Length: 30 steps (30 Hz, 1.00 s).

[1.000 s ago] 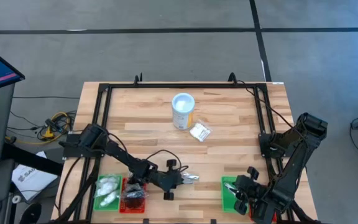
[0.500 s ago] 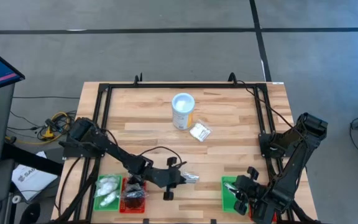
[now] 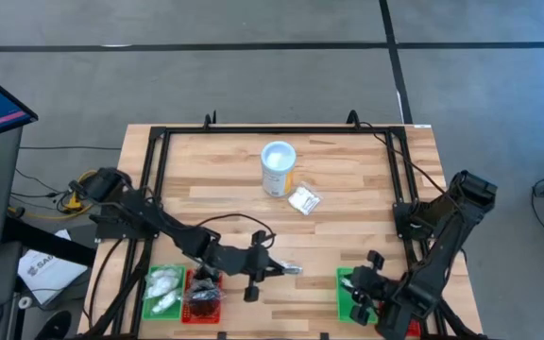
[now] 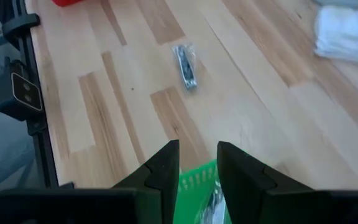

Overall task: Pick & Place Travel size toiletries
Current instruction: Put the nail cutter into the right green bin

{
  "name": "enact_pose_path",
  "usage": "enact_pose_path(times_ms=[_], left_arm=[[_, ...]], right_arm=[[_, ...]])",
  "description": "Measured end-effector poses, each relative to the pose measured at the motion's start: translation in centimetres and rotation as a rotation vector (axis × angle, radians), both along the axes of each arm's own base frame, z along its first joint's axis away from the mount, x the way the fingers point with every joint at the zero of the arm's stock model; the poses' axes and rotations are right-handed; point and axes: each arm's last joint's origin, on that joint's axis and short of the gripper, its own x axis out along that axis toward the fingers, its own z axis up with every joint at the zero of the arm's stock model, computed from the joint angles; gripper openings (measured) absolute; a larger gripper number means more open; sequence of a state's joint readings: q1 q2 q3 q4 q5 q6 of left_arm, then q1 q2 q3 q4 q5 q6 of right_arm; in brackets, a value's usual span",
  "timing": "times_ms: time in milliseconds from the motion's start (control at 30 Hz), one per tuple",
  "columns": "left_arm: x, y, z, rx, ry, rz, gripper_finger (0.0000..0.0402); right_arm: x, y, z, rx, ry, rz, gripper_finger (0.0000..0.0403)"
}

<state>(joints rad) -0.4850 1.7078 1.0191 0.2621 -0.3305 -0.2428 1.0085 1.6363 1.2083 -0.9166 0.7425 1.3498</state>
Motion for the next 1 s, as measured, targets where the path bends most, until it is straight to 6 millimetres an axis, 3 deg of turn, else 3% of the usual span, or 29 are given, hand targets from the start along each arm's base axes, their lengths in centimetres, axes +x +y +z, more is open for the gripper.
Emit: enact_pose_path(times_ms=[433, 1000], left_arm=[[-0.1, 0.1, 0.4, -0.003, -0.011, -0.002, 0.0036], [-0.1, 0.1, 0.5, -0.007, -0.013, -0.004, 0.0040]], right_arm=[[4.1, -0.6, 1.0, -0.146, -0.105, 0.184, 0.0100], [7.2, -1.2, 2.3, -0.280, -0.195, 0.320, 0.0100]])
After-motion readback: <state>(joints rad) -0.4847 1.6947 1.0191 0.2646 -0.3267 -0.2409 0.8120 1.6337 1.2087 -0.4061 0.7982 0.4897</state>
